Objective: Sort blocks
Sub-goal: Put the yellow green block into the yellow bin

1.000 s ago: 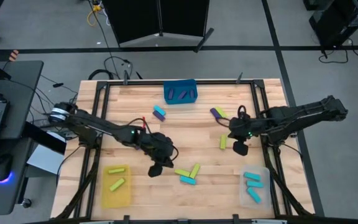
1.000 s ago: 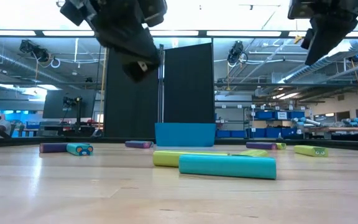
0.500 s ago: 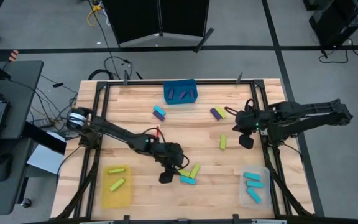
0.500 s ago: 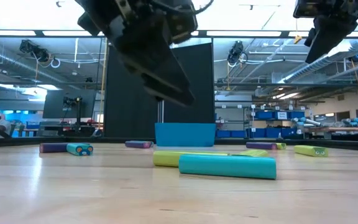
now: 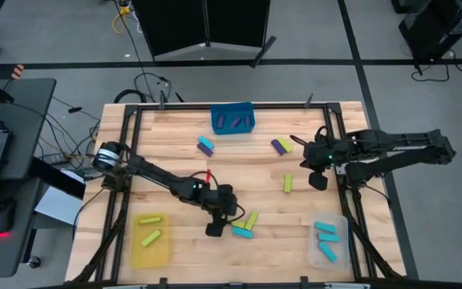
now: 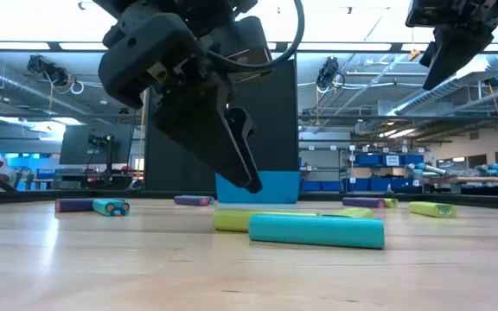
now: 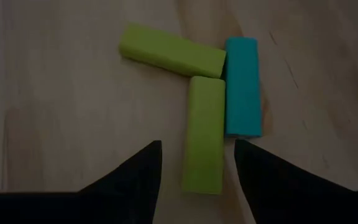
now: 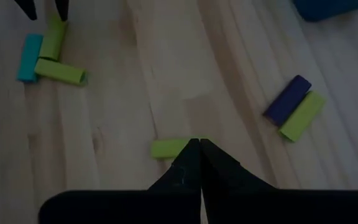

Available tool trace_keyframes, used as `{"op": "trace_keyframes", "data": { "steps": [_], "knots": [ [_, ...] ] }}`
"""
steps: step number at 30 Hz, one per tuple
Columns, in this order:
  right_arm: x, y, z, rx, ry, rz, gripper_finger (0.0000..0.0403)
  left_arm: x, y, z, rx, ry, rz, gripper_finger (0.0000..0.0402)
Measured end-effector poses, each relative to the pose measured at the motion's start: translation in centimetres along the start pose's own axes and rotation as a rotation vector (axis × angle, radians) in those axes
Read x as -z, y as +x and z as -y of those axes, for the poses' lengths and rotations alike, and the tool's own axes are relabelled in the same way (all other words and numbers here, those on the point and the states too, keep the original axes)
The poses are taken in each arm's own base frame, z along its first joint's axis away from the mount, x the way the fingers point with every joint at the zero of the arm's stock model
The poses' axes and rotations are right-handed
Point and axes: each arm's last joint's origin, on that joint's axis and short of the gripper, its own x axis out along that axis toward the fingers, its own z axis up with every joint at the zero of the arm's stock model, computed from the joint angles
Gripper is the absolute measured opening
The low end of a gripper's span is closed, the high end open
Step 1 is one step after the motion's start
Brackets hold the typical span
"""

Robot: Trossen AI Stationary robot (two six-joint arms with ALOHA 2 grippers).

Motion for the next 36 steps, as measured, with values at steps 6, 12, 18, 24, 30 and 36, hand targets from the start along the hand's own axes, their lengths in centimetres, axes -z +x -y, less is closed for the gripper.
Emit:
{"op": "trace_keyframes", "data": {
  "steps": [6, 12, 18, 24, 30, 36],
  "knots": [
    [0.0, 0.0, 0.1, 0.004, 0.006, 0.000, 0.0007, 0.1, 0.0, 0.6, -0.004, 0.047, 0.000, 0.0209],
    [0.0, 0.0, 0.1, 0.004, -0.005, 0.000, 0.0007, 0.2, 0.6, 0.6, -0.042, 0.066, 0.000, 0.0209],
    [0.1, 0.0, 0.1, 0.006, -0.006, -0.008, 0.0007, 0.3, 1.5, 0.6, -0.043, 0.067, 0.017, 0.0209],
    [0.2, 0.0, 0.2, 0.011, -0.014, -0.023, 0.0007, 0.3, 1.5, 0.9, -0.039, 0.071, 0.029, 0.0209],
    [0.2, 0.0, 0.2, 0.011, -0.014, -0.022, 0.0007, 0.9, 2.4, 1.4, -0.030, 0.079, 0.001, 0.0209],
    [0.2, 0.0, 0.2, 0.015, -0.018, -0.021, 0.0007, 1.3, 3.0, 1.4, -0.056, 0.042, -0.010, 0.0207]
  ]
}}
